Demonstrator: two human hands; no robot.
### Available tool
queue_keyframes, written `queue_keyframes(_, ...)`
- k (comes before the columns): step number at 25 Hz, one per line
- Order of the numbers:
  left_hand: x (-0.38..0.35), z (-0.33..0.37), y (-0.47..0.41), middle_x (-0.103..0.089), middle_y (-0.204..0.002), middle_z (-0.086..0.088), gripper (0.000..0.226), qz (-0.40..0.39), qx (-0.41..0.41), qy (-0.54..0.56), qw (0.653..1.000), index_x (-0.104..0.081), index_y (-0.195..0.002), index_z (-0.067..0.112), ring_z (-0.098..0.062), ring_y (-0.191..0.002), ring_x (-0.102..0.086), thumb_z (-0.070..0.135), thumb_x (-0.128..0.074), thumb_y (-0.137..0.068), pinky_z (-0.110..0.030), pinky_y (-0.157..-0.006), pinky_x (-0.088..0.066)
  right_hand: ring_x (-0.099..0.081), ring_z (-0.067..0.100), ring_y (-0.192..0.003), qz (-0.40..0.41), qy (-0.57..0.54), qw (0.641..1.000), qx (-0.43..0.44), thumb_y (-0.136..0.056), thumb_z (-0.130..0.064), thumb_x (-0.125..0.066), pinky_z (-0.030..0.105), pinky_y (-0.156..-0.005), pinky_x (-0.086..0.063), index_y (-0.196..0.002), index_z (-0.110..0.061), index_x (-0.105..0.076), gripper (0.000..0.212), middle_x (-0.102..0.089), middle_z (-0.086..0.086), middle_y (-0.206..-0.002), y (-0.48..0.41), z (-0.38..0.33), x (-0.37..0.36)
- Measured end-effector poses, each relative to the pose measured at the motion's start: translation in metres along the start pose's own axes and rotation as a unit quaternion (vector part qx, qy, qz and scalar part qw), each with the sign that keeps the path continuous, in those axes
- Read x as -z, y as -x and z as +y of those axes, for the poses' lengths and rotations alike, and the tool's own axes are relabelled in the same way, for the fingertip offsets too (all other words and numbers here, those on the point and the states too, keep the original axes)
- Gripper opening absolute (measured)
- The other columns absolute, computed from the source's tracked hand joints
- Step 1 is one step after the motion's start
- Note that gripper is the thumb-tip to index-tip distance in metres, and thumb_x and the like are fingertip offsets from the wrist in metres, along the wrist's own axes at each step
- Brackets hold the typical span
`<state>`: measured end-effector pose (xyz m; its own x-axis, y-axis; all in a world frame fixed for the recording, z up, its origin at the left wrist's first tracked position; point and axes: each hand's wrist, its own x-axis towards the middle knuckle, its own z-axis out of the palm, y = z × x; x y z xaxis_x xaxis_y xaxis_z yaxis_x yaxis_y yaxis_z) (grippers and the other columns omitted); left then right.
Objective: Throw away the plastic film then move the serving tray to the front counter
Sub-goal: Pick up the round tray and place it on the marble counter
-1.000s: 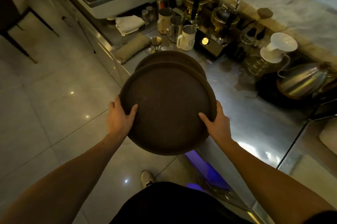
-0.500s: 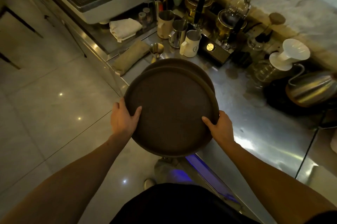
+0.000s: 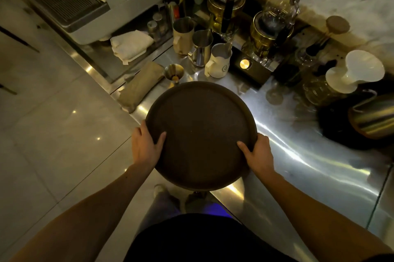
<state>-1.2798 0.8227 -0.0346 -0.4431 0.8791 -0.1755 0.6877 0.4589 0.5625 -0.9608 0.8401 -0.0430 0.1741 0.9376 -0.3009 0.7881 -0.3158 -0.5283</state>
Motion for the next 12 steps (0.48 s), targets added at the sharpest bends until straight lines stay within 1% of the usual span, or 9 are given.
queue_keyframes(3,-0.005,0.001,-0.019,-0.048,-0.127,-0.019,0.075,-0.024,-0.025,-0.023,0.999,-0.032,-0.145,0.01,-0.034,-0.115,-0.05,0.046,-0.063,-0.087,-0.046,-0.093,-0.049,-0.056,0.03,-0.107,0.012,0.013,0.999,-0.029,-0.086,-0.056,-0.058,0.043,-0.085,-0.05,-0.13,-0.007,-0.046,0.067,-0.05,0.014,-0.123,-0.004,-0.002,0.0)
queue_keyframes(6,-0.007,0.006,-0.027,-0.049,-0.126,-0.02,0.074,-0.051,-0.042,-0.044,0.997,-0.032,-0.145,0.008,-0.034,-0.113,-0.051,0.044,-0.063,-0.088,-0.044,-0.092,-0.048,-0.056,0.031,-0.106,0.015,0.024,0.999,-0.045,-0.087,-0.055,-0.058,0.042,-0.085,-0.049,-0.13,-0.007,-0.044,0.066,-0.048,0.015,-0.123,-0.001,0.0,-0.001)
queue_keyframes(9,-0.009,0.006,-0.029,-0.049,-0.125,-0.021,0.071,-0.063,-0.035,-0.044,0.996,-0.032,-0.144,0.007,-0.034,-0.112,-0.052,0.042,-0.062,-0.09,-0.043,-0.09,-0.048,-0.056,0.031,-0.108,0.015,0.021,0.998,-0.057,-0.087,-0.054,-0.058,0.042,-0.087,-0.049,-0.132,-0.007,-0.044,0.067,-0.047,0.015,-0.125,-0.002,0.0,-0.003)
queue_keyframes(12,-0.008,0.001,-0.029,-0.047,-0.123,-0.021,0.072,-0.066,-0.034,-0.056,0.996,-0.031,-0.144,0.007,-0.034,-0.11,-0.051,0.042,-0.061,-0.09,-0.043,-0.09,-0.049,-0.056,0.03,-0.106,0.01,0.03,0.998,-0.055,-0.087,-0.055,-0.057,0.039,-0.085,-0.049,-0.132,-0.008,-0.043,0.067,-0.046,0.015,-0.125,-0.001,-0.001,-0.009)
